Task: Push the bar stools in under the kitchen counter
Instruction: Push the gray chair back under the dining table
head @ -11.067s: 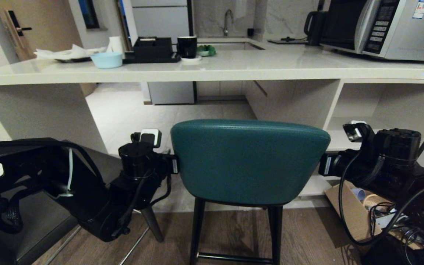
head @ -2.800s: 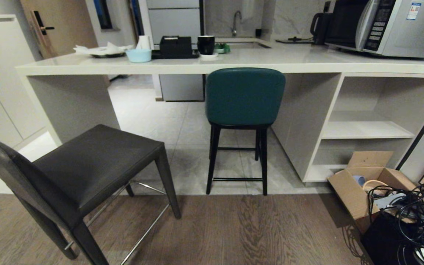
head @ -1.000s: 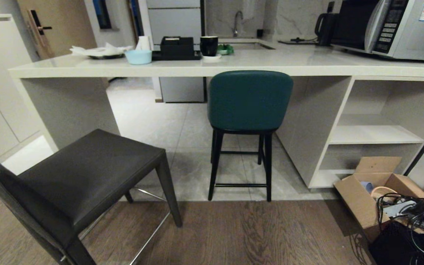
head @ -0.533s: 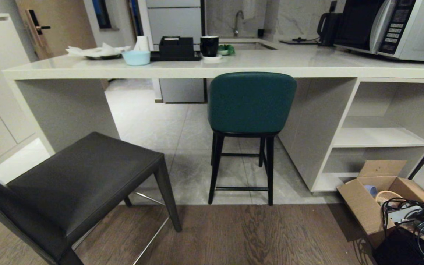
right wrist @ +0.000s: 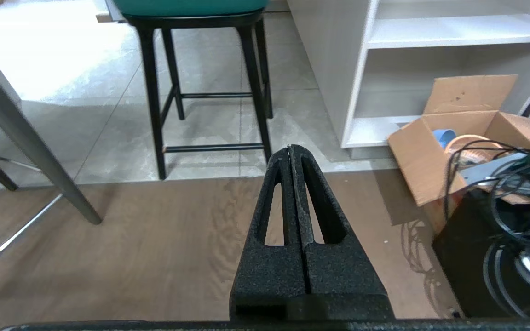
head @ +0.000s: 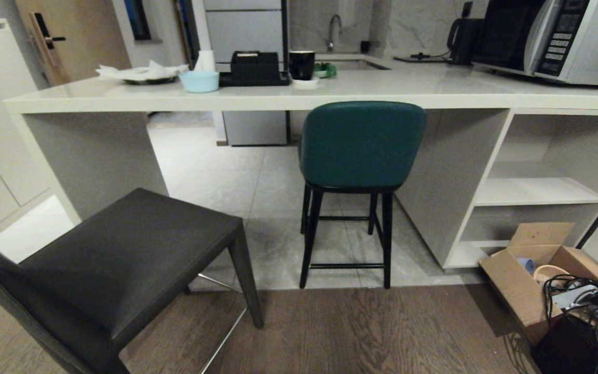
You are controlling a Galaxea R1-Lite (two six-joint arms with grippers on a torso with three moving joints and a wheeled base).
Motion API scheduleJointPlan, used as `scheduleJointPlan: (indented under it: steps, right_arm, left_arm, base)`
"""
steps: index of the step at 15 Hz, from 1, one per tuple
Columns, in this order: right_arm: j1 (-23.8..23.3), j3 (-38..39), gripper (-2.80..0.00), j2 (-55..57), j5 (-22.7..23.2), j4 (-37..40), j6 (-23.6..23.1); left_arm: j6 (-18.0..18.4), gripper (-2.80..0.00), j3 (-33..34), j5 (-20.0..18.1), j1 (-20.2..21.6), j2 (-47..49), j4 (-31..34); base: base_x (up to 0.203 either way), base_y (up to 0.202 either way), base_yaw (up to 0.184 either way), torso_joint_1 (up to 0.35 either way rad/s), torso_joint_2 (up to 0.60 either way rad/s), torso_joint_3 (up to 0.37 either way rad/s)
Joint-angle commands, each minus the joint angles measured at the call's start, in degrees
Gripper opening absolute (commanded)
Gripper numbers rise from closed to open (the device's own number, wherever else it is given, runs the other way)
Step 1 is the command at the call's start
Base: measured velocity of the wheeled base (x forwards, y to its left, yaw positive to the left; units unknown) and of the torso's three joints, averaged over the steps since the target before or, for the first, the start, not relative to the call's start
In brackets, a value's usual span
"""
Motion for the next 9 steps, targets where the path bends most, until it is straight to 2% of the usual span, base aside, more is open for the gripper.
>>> scheduleJointPlan:
  steps: [1,9]
  right_arm:
    - [0.1,0.0,-2.80,0.0,0.0,0.0,0.1]
    - [0.1,0.0,-2.80,0.0,0.0,0.0,0.2]
  left_arm:
    - [0.0,-2.80,1.1,0.0,0.0,0.1,0.0]
    - [0.0,-2.80,1.1,0.0,0.1,0.1,0.0]
  base:
    - [0.000,0.201,-0.003,0.004,0.00,0.004]
    - [0.000,0.195,0.000,0.002,0.00,-0.002]
